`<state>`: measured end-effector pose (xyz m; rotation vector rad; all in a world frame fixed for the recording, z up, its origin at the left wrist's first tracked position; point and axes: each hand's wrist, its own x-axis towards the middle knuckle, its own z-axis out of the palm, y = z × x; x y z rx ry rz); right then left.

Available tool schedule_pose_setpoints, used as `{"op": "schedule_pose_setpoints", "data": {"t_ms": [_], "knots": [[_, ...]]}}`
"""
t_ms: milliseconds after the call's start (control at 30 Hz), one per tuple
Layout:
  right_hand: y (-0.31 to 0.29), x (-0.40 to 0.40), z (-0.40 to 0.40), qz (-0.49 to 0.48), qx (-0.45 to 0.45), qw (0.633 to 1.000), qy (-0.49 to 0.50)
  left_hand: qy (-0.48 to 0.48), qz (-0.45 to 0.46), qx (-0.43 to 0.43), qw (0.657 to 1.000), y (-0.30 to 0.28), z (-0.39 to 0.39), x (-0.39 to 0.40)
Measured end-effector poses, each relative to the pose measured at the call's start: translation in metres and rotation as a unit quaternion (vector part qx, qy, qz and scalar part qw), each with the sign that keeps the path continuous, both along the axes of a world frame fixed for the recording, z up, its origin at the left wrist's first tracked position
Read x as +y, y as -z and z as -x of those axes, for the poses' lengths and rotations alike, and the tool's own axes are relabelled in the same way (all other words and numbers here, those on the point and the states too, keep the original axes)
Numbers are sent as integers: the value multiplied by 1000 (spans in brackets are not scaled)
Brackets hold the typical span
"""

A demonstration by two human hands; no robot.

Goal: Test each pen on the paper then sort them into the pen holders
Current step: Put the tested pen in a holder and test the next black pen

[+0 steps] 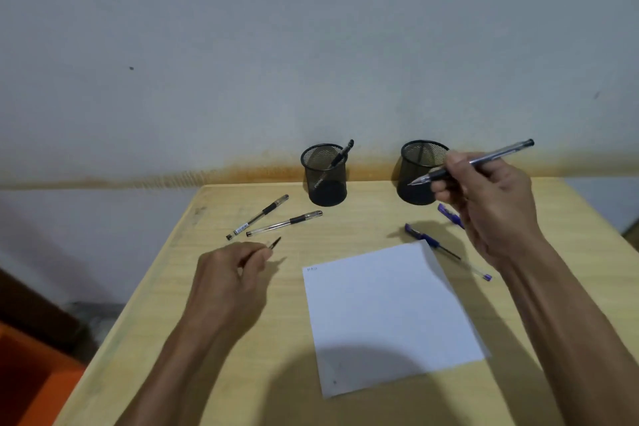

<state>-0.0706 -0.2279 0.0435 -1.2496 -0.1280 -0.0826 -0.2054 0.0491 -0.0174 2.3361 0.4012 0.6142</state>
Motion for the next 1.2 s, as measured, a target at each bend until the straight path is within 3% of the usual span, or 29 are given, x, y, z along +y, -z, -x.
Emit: {"op": "schedule_pose_setpoints", "data": {"t_ms": [167, 467, 733, 900, 1033, 1200], "knots": [[29, 27, 23, 34, 36, 998, -38, -25, -31, 25, 999, 14, -27, 3], [69, 42, 50, 135, 70, 988, -29, -10, -238, 64, 969, 55, -61, 20], [85, 48, 60, 163, 78, 983, -33, -2, -241, 40, 970, 69, -53, 19], [91, 53, 60, 169, 80, 982, -31, 7, -196, 14, 980, 69, -47, 15], [92, 64, 57, 185, 73, 979, -36, 128, -149, -64, 978, 67, -44, 9], [95, 86, 49, 259, 32, 963, -63, 249, -210, -59, 944, 79, -52, 17]]}}
